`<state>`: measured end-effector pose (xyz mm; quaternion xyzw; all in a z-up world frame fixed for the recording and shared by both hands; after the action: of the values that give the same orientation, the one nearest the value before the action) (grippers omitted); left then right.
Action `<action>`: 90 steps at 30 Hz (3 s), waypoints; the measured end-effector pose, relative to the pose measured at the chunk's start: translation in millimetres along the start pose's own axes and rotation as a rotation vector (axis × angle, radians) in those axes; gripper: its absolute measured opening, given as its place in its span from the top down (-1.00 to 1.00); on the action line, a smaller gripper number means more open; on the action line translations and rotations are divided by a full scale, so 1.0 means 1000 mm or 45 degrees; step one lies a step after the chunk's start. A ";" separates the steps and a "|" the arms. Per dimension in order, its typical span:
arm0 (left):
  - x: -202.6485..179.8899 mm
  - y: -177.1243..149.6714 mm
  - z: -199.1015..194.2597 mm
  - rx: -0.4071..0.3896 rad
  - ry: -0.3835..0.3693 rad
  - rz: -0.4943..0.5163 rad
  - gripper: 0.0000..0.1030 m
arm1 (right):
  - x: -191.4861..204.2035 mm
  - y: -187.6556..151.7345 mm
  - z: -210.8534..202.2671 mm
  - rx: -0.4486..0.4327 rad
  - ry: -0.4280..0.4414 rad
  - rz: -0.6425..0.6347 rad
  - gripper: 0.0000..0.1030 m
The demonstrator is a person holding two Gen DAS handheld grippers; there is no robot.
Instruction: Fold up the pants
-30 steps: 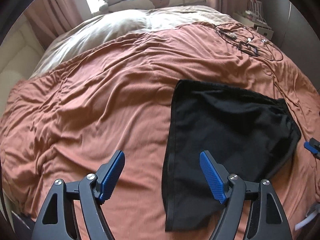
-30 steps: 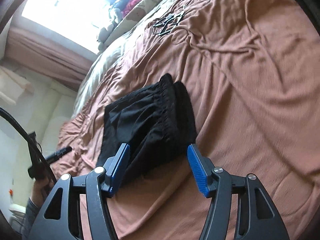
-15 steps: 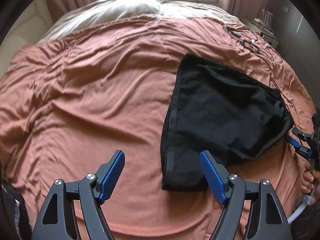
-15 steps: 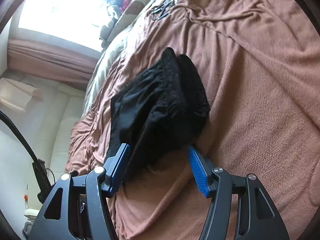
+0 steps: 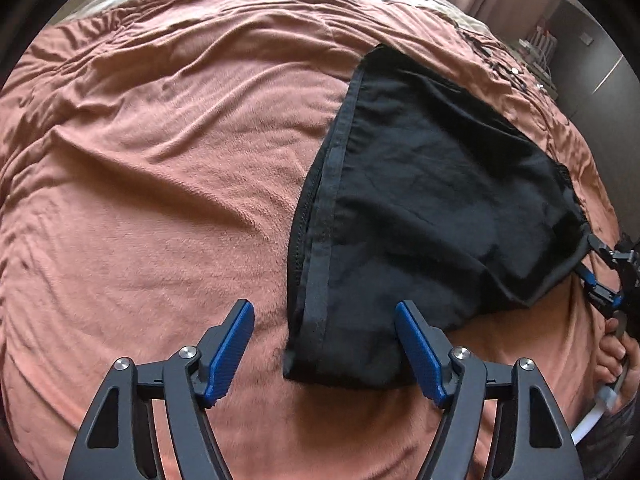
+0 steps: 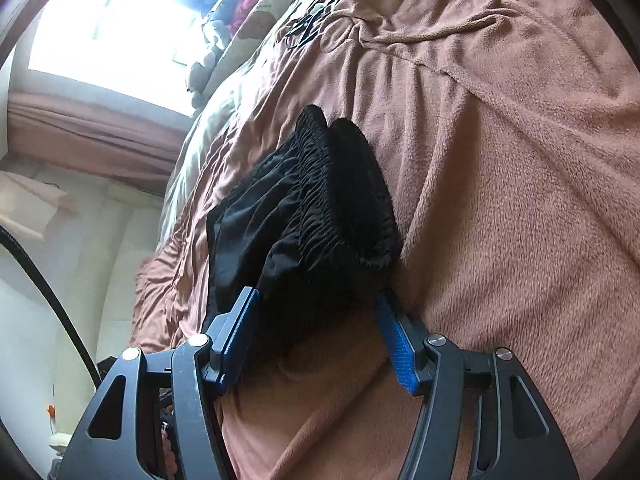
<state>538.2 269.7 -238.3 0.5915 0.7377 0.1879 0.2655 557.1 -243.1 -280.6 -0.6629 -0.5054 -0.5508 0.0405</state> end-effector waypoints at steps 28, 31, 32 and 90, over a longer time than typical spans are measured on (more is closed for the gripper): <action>-0.003 0.009 0.008 -0.016 -0.155 0.009 0.86 | 0.006 -0.001 -0.010 -0.100 0.033 -0.051 0.52; -0.004 0.011 -0.001 -0.007 -0.157 -0.010 0.87 | 0.012 0.000 -0.017 -0.104 0.073 -0.073 0.52; -0.004 0.012 -0.005 -0.009 -0.158 -0.014 0.87 | 0.014 0.001 -0.021 -0.105 0.088 -0.076 0.52; -0.023 -0.196 -0.194 -0.053 -0.298 -0.441 0.87 | 0.039 -0.046 -0.142 0.268 0.018 -0.589 0.54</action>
<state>270.8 209.8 -197.3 0.4680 0.7886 0.0846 0.3898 422.2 -283.2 -218.5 -0.5177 -0.6980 -0.4946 -0.0143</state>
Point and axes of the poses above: each gripper's, at about its wrist camera, not at the fingertips, and z roughly the way its jaws point, x to its left, y to its top, the point moved 8 cm from there along z, roughly the way its jaws point, and after that the axes turned 15 degrees about -x, right-handed, at the moved point
